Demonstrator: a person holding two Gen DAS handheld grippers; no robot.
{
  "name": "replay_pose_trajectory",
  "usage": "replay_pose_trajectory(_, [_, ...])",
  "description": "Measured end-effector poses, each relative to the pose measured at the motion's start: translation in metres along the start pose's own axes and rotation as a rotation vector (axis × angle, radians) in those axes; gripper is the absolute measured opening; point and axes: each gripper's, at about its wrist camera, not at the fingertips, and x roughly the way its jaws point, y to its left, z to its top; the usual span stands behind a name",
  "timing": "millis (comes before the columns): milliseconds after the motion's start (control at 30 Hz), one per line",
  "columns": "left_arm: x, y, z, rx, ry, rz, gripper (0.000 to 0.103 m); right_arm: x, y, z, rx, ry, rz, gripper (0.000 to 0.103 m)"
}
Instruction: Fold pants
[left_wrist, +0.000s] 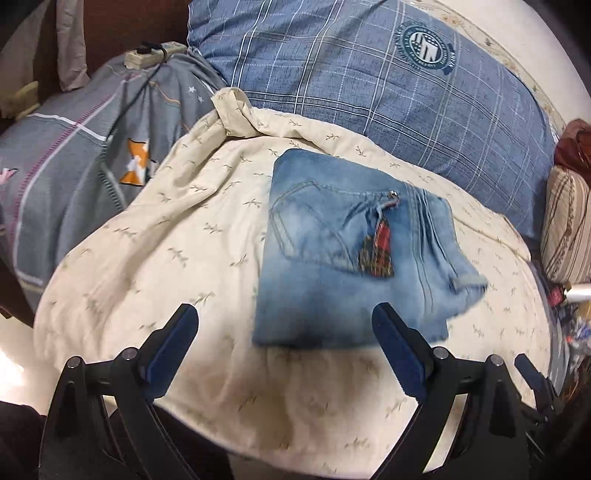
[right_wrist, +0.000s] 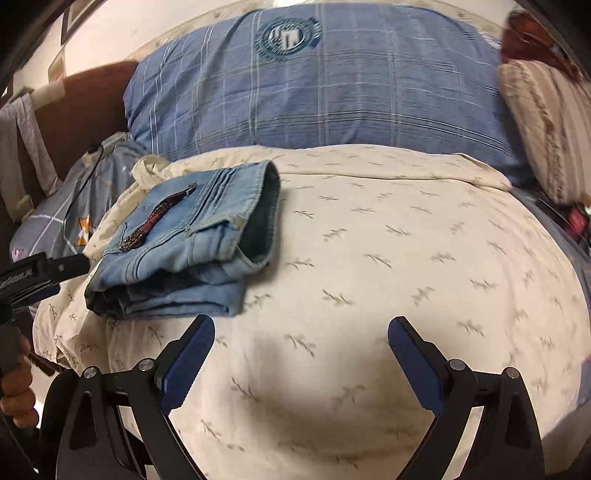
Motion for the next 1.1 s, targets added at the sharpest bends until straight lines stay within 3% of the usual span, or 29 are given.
replay_pose_trajectory(300, [-0.011, -0.007, -0.016, 0.036, -0.01, 0.041, 0.096, -0.022, -0.011, -0.023, 0.047, -0.081, -0.003, 0.098])
replay_pose_trajectory(933, [-0.016, -0.022, -0.034, 0.161, -0.082, 0.125, 0.096, -0.016, -0.022, -0.029, 0.099, -0.054, -0.005, 0.099])
replay_pose_trajectory(1100, [-0.015, -0.021, -0.032, 0.137, -0.041, 0.071, 0.096, -0.013, -0.02, -0.029, 0.084, -0.042, -0.012, 0.099])
